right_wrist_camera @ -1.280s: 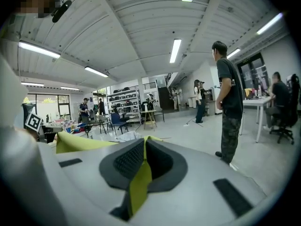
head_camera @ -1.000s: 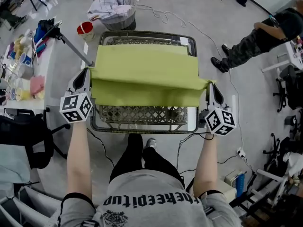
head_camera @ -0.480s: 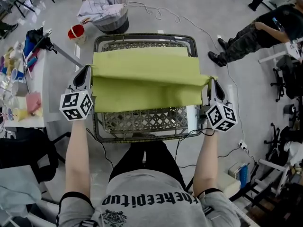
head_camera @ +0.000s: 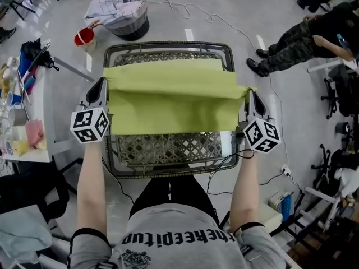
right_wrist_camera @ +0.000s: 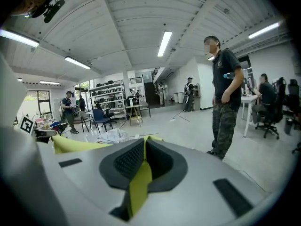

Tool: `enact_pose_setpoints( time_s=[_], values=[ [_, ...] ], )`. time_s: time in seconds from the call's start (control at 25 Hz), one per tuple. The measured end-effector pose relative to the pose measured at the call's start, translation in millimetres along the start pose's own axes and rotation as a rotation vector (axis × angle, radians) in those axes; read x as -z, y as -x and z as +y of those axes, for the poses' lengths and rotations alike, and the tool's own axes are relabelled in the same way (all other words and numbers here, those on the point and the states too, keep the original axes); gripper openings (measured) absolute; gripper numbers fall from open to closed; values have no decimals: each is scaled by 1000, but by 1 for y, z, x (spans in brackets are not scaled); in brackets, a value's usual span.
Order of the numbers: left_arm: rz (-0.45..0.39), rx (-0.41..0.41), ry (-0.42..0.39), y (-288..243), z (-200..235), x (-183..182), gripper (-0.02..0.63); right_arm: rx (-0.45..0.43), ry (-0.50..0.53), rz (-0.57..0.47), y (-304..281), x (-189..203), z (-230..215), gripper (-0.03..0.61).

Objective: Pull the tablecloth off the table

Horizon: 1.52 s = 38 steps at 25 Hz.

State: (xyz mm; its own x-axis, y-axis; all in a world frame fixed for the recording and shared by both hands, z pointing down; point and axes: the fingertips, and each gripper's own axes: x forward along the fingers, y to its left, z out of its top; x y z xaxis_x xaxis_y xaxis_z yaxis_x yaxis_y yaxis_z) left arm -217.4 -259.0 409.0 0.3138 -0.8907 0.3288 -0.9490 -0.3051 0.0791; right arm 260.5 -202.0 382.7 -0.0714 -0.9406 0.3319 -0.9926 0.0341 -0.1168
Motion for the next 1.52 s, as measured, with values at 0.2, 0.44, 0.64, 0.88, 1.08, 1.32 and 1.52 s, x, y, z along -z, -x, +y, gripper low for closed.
enact_pose_setpoints(
  time_s=[0.2, 0.44, 0.64, 0.88, 1.08, 1.32, 1.52],
  values=[
    [36, -31, 2, -25, 5, 4, 26, -26, 17, 38, -39, 2, -6, 21],
    [74, -47, 2, -48, 10, 15, 26, -51, 11, 75, -82, 14, -13, 21],
    [92, -51, 25, -64, 15, 24, 28, -63, -9, 93, -107, 25, -17, 23],
    [113, -66, 39, -82, 20, 33, 28, -67, -11, 131, -132, 37, -21, 25],
    [127, -71, 61, -90, 21, 43, 28, -63, -23, 149, -143, 47, -25, 31],
    [133, -72, 39, -99, 19, 49, 29, -43, -38, 144, -152, 50, -31, 48],
    [81, -107, 7, -100, 28, 39, 100, -57, -25, 141, -154, 49, -26, 63]
  ],
)
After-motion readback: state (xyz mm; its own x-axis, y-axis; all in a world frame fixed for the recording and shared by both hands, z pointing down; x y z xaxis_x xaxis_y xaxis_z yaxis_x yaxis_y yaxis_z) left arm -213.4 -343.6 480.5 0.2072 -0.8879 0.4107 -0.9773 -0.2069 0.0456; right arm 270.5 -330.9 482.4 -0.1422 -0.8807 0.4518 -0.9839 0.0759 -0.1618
